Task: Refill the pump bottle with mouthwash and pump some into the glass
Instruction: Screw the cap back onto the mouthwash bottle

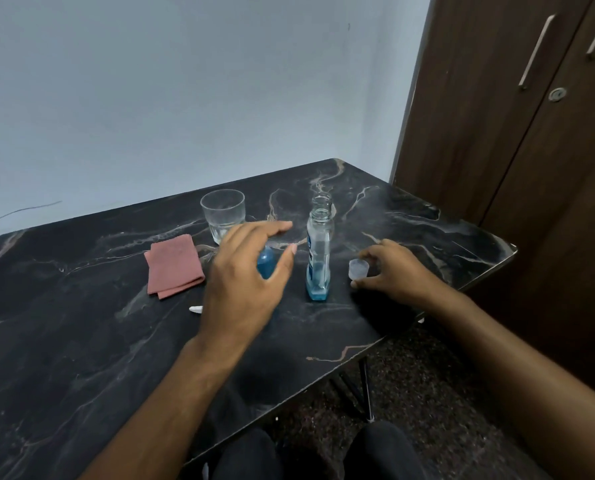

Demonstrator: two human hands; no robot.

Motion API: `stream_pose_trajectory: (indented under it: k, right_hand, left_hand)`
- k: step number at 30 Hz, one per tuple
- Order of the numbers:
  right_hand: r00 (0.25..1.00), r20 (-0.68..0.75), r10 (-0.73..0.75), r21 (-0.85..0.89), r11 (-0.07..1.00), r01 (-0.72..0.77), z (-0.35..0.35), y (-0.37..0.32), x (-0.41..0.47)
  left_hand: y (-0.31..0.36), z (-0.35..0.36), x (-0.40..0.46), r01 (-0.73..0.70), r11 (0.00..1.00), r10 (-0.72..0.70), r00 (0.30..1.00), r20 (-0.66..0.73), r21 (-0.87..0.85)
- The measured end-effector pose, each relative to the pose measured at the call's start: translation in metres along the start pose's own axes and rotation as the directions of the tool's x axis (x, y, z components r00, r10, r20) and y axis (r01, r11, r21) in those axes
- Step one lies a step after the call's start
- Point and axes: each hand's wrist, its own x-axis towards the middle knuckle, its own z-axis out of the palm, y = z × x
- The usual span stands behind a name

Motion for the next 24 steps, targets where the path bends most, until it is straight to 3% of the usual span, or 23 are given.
stream_pose_trajectory:
  k: [6, 10, 16, 24]
  right_hand:
    - [0.990, -0.132, 0.049, 0.234, 0.972, -0.017, -0.010, -0.008, 0.003]
    - [0.977, -0.210, 0.032, 0.498, 0.864, 0.079, -0.038, -0.031, 0.002]
    - [0.950, -0.299, -0.096, 0.377, 0.902, 0.209, -0.073, -0.060, 0.001]
    - [0.937, -0.222, -0.268, 0.061, 0.956, 0.288, -0.090, -0.075, 0.005]
  left_hand:
    - [0.029, 0.020, 0.015, 0.309, 0.925, -0.274, 0.946, 0.175, -0.221]
    - [0.038, 0.040, 0.015, 0.464, 0.851, -0.407, 0.878, 0.251, -0.244]
    - [0.041, 0.063, 0.013, 0.537, 0.815, -0.510, 0.843, 0.170, -0.220]
    - [0.043, 0.061, 0.010, 0.432, 0.889, -0.422, 0.902, 0.091, -0.155]
